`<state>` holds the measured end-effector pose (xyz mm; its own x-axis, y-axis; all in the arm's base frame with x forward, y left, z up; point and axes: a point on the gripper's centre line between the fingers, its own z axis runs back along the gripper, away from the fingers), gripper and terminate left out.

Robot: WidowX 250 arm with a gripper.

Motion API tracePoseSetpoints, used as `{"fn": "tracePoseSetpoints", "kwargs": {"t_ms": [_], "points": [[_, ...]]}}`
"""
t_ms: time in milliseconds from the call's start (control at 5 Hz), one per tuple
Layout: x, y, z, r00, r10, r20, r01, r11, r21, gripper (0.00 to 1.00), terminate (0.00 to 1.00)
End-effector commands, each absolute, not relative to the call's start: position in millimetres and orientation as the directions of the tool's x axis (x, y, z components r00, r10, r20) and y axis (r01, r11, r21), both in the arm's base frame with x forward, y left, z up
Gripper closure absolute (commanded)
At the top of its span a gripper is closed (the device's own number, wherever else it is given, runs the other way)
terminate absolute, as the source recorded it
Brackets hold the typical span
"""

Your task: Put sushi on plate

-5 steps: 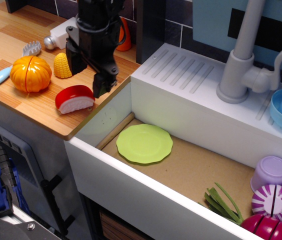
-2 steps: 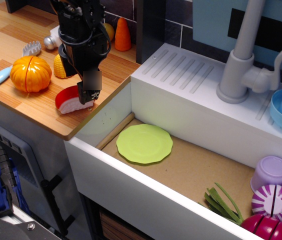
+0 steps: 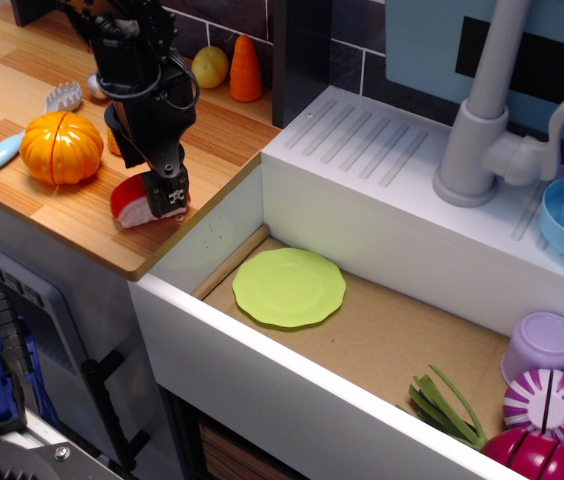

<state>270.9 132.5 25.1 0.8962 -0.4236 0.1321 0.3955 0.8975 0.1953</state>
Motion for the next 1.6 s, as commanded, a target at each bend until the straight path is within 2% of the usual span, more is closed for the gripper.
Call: {"fn": "tracePoseSetpoints", "kwargs": {"t_ms": [0,200,400,600,1000,1400], "points": [[277,138,23,0.899,-0.405,0.164,0.373,0.908,0.192,0.00,0.00],[275,136,20,0.913,-0.375,0.158,0.346,0.920,0.185,1.00,0.00],[274,130,26,0.930,-0.331,0.158,0.301,0.935,0.186,1.00,0.00],[290,101,24,0.943,-0.250,0.217,0.199,0.952,0.233,1.00,0.00],[300,50,22,0.935,-0.269,0.233,0.210,0.946,0.248,1.00,0.00],[328,11,2,0.920,-0.272,0.281,0.210,0.950,0.232,1.00,0.00]]}}
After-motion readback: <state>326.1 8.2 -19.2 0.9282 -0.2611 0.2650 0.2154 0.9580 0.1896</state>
